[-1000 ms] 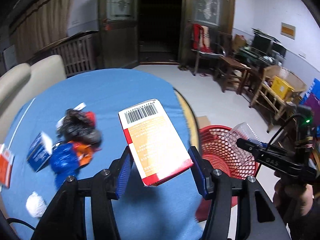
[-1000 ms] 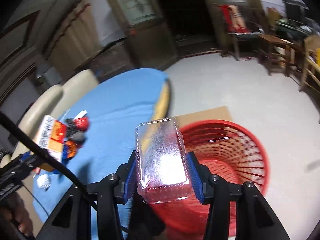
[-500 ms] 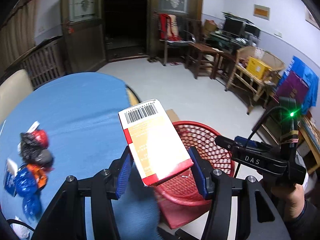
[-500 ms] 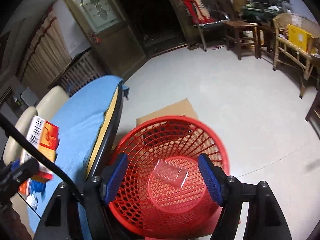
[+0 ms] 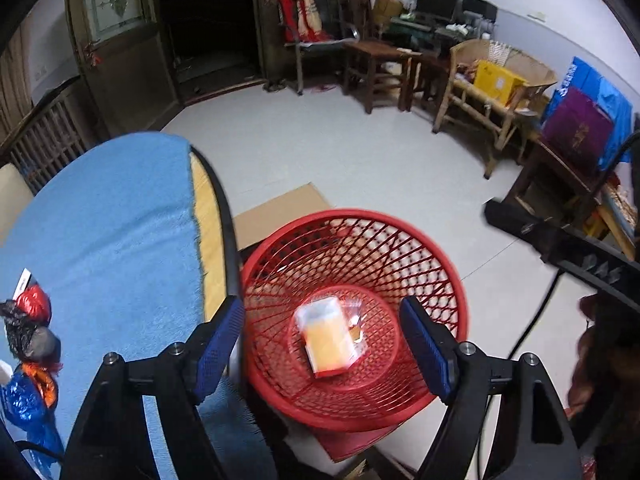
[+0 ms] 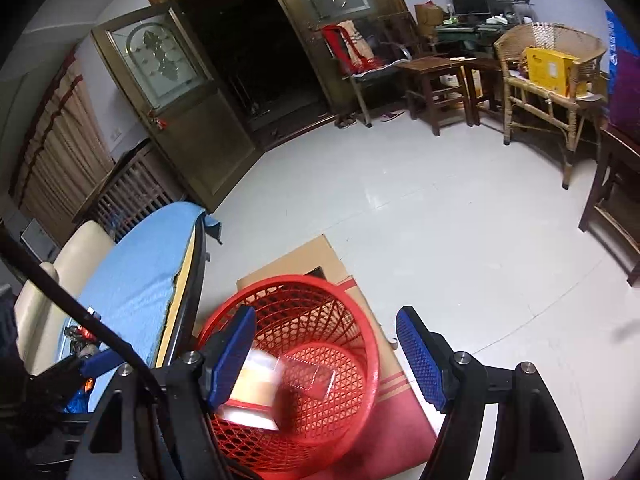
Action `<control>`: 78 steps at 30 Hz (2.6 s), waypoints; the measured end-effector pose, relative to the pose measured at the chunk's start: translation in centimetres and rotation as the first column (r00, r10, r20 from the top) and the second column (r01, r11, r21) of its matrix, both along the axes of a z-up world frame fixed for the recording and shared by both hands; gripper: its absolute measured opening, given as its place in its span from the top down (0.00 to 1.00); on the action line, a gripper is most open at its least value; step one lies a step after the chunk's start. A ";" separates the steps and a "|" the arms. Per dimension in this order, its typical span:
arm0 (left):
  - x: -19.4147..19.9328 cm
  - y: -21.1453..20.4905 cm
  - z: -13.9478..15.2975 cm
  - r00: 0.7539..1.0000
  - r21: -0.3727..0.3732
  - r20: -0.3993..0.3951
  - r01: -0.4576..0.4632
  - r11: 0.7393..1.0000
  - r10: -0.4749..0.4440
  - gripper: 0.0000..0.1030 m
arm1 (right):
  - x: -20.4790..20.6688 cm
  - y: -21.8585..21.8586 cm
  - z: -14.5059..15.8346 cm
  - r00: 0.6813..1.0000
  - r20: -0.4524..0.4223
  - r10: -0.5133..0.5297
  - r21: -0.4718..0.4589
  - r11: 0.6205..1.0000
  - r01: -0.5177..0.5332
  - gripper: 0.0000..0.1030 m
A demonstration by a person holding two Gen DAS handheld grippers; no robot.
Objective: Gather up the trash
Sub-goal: 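Carry both items to the red wastebasket and release them inside, then return both tools to the table and grasp the white paper ball with the left tool, then grasp the blue plastic bags with the right tool while the left tool holds the paper ball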
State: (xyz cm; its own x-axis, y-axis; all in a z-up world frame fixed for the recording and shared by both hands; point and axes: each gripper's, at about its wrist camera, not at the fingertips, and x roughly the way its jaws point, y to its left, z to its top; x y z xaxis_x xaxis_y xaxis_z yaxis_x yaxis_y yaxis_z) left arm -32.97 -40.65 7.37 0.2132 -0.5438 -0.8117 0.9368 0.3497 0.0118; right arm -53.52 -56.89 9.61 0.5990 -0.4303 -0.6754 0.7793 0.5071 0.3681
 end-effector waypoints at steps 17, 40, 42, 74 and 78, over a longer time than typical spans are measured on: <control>6.4 7.7 1.6 0.969 -0.020 -0.059 -0.240 0.971 0.238 0.22 | 6.1 4.4 2.3 0.986 -0.037 0.163 -0.051 0.985 -0.165 0.27; 14.4 25.3 0.2 0.772 -0.041 -0.054 -0.636 0.771 0.634 0.22 | 14.9 14.8 2.5 0.889 -0.119 0.441 -0.065 0.890 -0.451 0.25; 15.5 28.1 -0.1 0.718 -0.043 -0.062 -0.696 0.717 0.693 0.22 | 15.2 15.2 2.2 0.883 -0.124 0.454 -0.056 0.885 -0.463 0.25; 19.5 36.5 -5.7 0.625 -0.035 -0.043 -0.780 0.624 0.779 0.60 | 27.5 24.8 2.3 0.703 -0.132 0.699 -0.069 0.701 -0.710 0.25; 19.2 37.4 -5.7 0.622 -0.045 -0.054 -0.783 0.621 0.781 0.44 | 31.3 27.9 1.7 0.645 -0.141 0.751 -0.073 0.642 -0.764 0.25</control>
State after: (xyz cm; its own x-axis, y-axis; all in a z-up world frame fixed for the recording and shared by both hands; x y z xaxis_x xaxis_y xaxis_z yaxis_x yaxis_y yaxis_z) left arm -13.81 -3.30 1.68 0.5595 -0.2280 -0.7968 0.3092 0.9494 -0.0546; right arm -22.19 -29.04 11.32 0.6904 0.0691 -0.7201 0.1285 0.9679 0.2161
